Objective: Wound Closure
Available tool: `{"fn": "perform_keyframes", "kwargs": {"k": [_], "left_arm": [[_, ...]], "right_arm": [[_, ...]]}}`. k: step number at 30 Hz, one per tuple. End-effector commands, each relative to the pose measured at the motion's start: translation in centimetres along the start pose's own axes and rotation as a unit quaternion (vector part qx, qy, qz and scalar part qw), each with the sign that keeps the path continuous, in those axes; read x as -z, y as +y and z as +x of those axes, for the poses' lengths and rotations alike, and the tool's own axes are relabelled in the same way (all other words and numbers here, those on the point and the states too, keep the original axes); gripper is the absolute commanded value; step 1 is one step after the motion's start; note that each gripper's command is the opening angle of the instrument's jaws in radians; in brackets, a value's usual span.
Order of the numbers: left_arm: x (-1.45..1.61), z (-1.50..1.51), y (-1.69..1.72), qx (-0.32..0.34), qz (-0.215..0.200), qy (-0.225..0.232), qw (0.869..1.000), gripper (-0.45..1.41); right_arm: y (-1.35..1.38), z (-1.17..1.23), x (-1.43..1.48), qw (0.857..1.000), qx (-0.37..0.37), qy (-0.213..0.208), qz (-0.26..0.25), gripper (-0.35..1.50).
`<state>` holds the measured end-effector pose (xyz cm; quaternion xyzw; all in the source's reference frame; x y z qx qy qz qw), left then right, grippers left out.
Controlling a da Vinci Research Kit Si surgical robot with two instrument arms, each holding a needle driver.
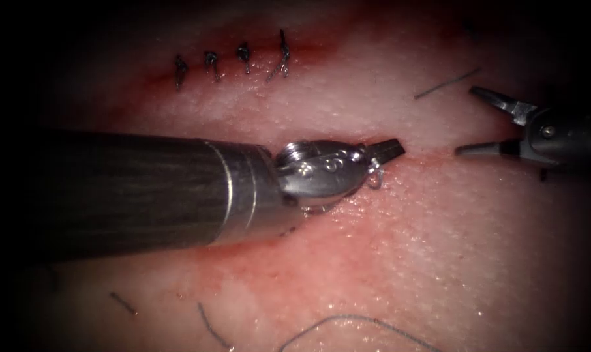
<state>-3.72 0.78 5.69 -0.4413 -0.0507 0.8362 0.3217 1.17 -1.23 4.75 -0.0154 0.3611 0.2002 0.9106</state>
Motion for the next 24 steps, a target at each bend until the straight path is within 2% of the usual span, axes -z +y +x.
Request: {"fn": "perform_keyframes", "kwargs": {"k": [1,5,8,13,18,24], "left_arm": [[-0.02,-0.01,0.02,0.003,-0.002,0.008,1.000,-0.45],[0.17,0.11,-0.06,0.013,-0.009,0.027,1.000,-0.45],[0.24,0.15,-0.09,0.007,-0.007,0.032,0.999,-0.45],[0.28,0.18,-0.10,0.003,-0.007,0.033,0.999,-0.45],[0.29,0.18,-0.12,0.001,-0.006,0.034,0.999,-0.45],[0.37,0.19,-0.16,0.000,-0.006,0.035,0.999,-0.45]], "right_arm": [[-0.08,-0.07,-0.12,1.000,-0.010,0.011,0.015,0.96],[-0.11,-0.14,-0.27,0.997,-0.040,0.049,0.049,0.98],[-0.16,-0.16,-0.41,0.993,-0.056,0.077,0.061,1.10],[-0.32,-0.15,-0.65,0.990,-0.068,0.095,0.080,1.11],[-0.43,-0.04,-0.86,0.987,-0.058,0.126,0.079,1.10],[-0.48,0.12,-1.07,0.985,-0.063,0.145,0.064,1.10]]}}
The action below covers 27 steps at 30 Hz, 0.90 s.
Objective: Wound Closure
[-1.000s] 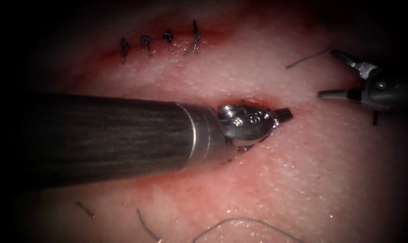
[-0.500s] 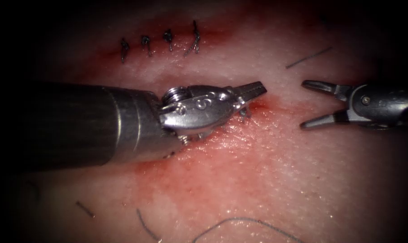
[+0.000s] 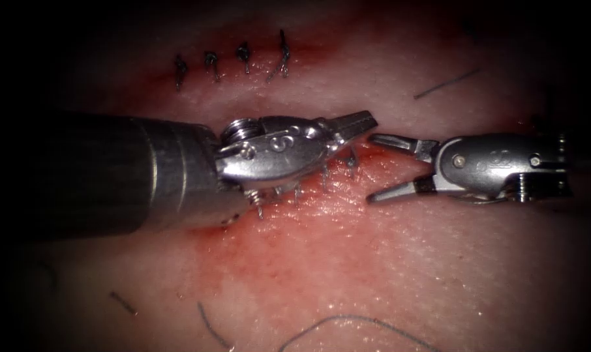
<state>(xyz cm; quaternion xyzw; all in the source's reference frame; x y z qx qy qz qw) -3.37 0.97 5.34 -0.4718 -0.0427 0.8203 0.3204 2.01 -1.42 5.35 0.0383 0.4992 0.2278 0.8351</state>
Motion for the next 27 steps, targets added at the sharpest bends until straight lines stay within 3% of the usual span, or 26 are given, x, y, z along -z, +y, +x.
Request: {"fn": "perform_keyframes", "kwargs": {"k": [1,6,10,27], "left_arm": [[-0.07,-0.04,0.04,0.001,-0.001,0.000,1.000,-0.45],[-0.05,-0.04,0.04,-0.002,0.000,-0.001,1.000,-0.45],[-0.06,-0.04,0.06,-0.008,0.001,-0.001,1.000,-0.45],[-0.06,-0.03,0.11,-0.010,0.002,-0.001,1.000,-0.45]], "right_arm": [[-0.05,-0.02,-0.13,1.000,0.000,0.003,-0.001,1.10],[-0.05,-0.04,-0.27,1.000,-0.016,0.007,-0.011,1.10],[-0.03,-0.09,-0.42,0.999,-0.037,0.012,-0.018,1.26],[-0.12,0.00,-0.75,0.998,-0.048,0.026,-0.019,1.26]]}}
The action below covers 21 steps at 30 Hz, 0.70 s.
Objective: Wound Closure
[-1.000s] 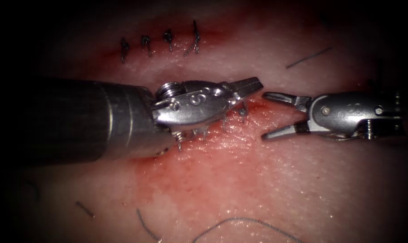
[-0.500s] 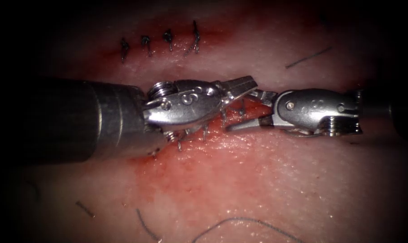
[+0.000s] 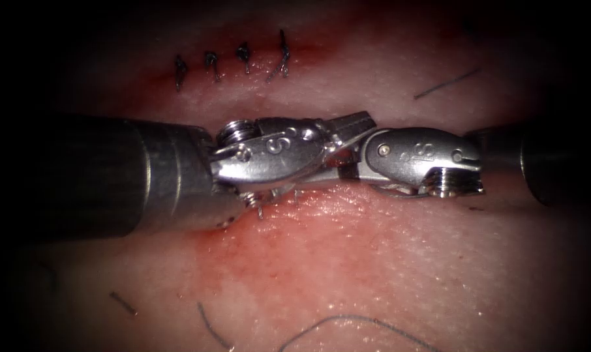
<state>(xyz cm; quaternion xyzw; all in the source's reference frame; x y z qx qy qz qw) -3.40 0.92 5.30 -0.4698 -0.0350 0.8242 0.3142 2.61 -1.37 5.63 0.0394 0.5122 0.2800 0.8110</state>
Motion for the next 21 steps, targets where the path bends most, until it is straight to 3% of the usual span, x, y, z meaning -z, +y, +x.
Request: {"fn": "perform_keyframes", "kwargs": {"k": [1,3,4,6,7,13,14,16,17,19,21], "left_arm": [[-0.07,-0.03,0.04,0.000,-0.002,0.000,1.000,-0.45],[-0.06,-0.03,0.05,0.001,-0.002,0.000,1.000,-0.45],[-0.07,-0.02,0.04,0.001,-0.002,0.000,1.000,-0.45],[-0.07,-0.01,0.05,0.002,-0.002,0.000,1.000,-0.45],[-0.06,-0.01,0.05,0.002,-0.002,0.000,1.000,-0.45],[0.01,0.02,0.07,0.001,-0.004,0.004,1.000,-0.45],[0.05,0.03,0.08,0.000,-0.005,0.009,1.000,-0.45],[0.12,0.05,0.09,-0.004,-0.007,0.014,1.000,-0.45],[0.19,0.06,0.10,-0.006,-0.009,0.019,1.000,-0.45],[0.33,0.06,0.13,-0.008,-0.014,0.028,0.999,-0.45],[0.55,0.03,0.16,-0.014,-0.019,0.035,0.999,-0.45]], "right_arm": [[-0.05,-0.04,-0.10,1.000,-0.001,0.003,0.004,1.21],[-0.05,-0.05,-0.11,1.000,-0.004,0.007,0.000,1.13],[-0.07,-0.07,-0.12,1.000,-0.003,0.010,-0.016,0.88],[-0.11,-0.09,-0.12,1.000,-0.001,0.013,-0.019,-0.03],[-0.12,-0.09,-0.12,1.000,-0.004,0.016,-0.015,-0.35],[-0.19,-0.06,-0.13,0.999,0.028,0.023,-0.001,-0.35],[-0.18,-0.06,-0.12,0.999,0.031,0.020,0.000,-0.06],[-0.15,-0.06,-0.10,0.999,0.031,0.017,0.004,0.86],[-0.11,-0.06,-0.09,1.000,0.031,0.007,0.001,1.21],[-0.04,-0.04,-0.02,1.000,0.029,-0.007,-0.006,1.41],[0.06,0.00,0.11,1.000,0.026,-0.009,-0.011,1.46]]}}
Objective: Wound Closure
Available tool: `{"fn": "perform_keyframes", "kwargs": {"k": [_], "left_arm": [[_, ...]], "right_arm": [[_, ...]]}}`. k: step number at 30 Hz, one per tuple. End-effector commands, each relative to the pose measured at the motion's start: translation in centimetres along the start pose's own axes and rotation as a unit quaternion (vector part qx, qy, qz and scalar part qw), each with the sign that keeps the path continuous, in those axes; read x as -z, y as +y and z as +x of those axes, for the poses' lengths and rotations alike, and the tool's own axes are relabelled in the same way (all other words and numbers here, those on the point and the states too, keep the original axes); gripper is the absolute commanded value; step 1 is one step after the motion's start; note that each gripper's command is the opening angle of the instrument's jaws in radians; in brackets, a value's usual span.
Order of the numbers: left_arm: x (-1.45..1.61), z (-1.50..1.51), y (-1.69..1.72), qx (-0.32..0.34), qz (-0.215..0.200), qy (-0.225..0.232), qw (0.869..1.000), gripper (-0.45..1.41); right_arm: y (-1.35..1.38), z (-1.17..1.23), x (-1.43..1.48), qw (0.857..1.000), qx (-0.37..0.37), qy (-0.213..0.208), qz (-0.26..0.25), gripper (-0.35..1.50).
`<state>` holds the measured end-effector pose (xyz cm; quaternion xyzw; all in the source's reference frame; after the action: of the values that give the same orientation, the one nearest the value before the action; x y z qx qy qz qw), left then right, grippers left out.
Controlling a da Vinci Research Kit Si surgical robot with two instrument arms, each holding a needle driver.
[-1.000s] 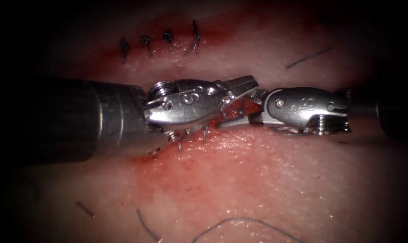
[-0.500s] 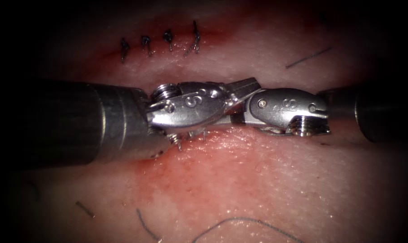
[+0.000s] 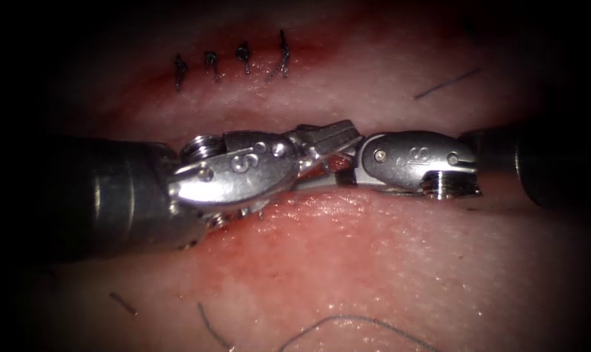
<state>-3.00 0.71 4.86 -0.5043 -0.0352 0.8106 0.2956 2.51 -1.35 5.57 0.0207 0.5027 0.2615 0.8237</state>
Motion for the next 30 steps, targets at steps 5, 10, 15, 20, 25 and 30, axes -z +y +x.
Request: {"fn": "perform_keyframes", "kwargs": {"k": [5,10,15,20,25,30], "left_arm": [[0.73,-0.28,0.07,-0.019,0.021,-0.017,0.999,-0.45],[1.23,-0.47,-0.08,-0.025,0.038,-0.037,0.998,-0.45],[1.67,-0.80,-0.49,-0.039,0.072,-0.063,0.995,-0.45],[1.72,-1.18,-0.82,-0.038,0.093,-0.065,0.993,-0.45],[1.47,-1.65,-1.01,-0.037,0.104,-0.062,0.992,-0.45],[1.24,-1.99,-0.99,-0.008,0.076,-0.073,0.994,-0.35]], "right_arm": [[0.40,0.24,0.57,1.000,-0.022,0.017,0.009,1.48],[0.57,0.42,0.89,1.000,-0.014,0.020,0.014,1.48],[0.67,0.57,1.10,1.000,-0.009,0.018,0.015,1.48],[0.68,0.56,1.10,1.000,-0.007,0.021,0.007,1.48],[0.62,0.46,0.97,1.000,0.000,0.018,0.000,1.48],[0.56,0.39,0.87,1.000,0.005,0.005,0.000,1.48]]}}
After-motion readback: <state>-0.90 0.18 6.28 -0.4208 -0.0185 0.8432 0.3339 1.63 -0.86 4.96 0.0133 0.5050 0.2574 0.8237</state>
